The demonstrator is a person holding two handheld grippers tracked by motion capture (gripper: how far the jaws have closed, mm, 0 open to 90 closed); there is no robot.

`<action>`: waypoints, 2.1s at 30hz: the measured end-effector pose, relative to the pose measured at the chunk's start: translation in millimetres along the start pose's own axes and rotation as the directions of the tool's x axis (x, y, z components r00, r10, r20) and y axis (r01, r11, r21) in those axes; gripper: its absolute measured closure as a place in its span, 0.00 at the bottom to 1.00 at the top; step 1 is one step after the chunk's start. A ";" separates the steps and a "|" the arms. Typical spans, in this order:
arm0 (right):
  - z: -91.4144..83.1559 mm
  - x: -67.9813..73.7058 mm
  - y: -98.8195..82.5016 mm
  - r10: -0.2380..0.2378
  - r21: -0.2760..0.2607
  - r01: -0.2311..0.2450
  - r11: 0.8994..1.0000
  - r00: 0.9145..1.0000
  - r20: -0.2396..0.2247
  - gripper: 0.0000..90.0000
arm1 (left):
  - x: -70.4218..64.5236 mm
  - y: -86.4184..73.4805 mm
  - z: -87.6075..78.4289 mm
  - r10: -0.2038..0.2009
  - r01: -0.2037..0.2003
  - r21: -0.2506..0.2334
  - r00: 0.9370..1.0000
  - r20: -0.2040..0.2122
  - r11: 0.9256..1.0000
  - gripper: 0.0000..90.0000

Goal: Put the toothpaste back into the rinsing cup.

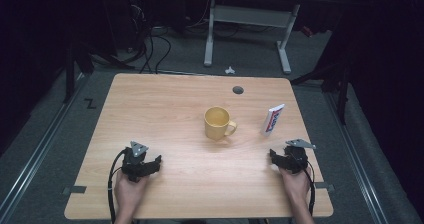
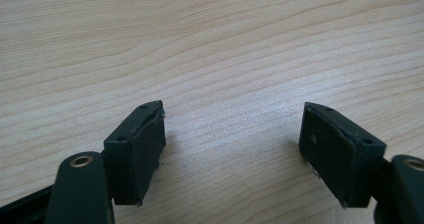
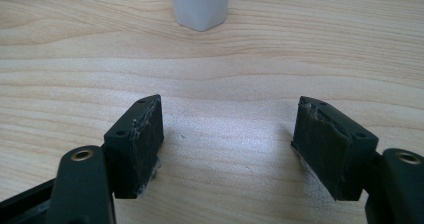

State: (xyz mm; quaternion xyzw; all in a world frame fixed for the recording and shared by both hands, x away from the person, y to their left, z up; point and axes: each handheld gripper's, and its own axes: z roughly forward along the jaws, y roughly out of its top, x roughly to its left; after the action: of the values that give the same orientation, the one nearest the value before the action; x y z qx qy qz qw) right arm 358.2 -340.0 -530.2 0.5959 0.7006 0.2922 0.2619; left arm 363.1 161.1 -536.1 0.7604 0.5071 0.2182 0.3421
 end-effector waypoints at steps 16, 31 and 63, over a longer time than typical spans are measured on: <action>-6.9 2.9 -3.0 -0.025 0.002 0.025 1.000 0.999 -0.021 0.36 | 0.3 0.0 -0.1 -0.001 0.001 0.001 1.000 0.002 1.000 0.29; -22.3 10.4 -5.7 -0.028 -0.044 0.026 0.999 0.998 -0.056 0.36 | 0.3 0.0 -0.1 -0.001 0.001 0.000 1.000 0.002 1.000 0.29; -35.0 32.5 4.9 -0.039 -0.094 0.029 0.995 0.994 -0.104 0.37 | 0.0 0.0 0.0 0.000 0.000 0.000 1.000 0.000 1.000 0.29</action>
State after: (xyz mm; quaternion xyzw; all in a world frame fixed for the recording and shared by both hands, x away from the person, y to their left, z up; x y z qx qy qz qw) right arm 331.5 -310.7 -503.1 0.5548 0.7093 0.3509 0.2569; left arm 363.1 161.0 -536.1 0.7605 0.5070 0.2180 0.3421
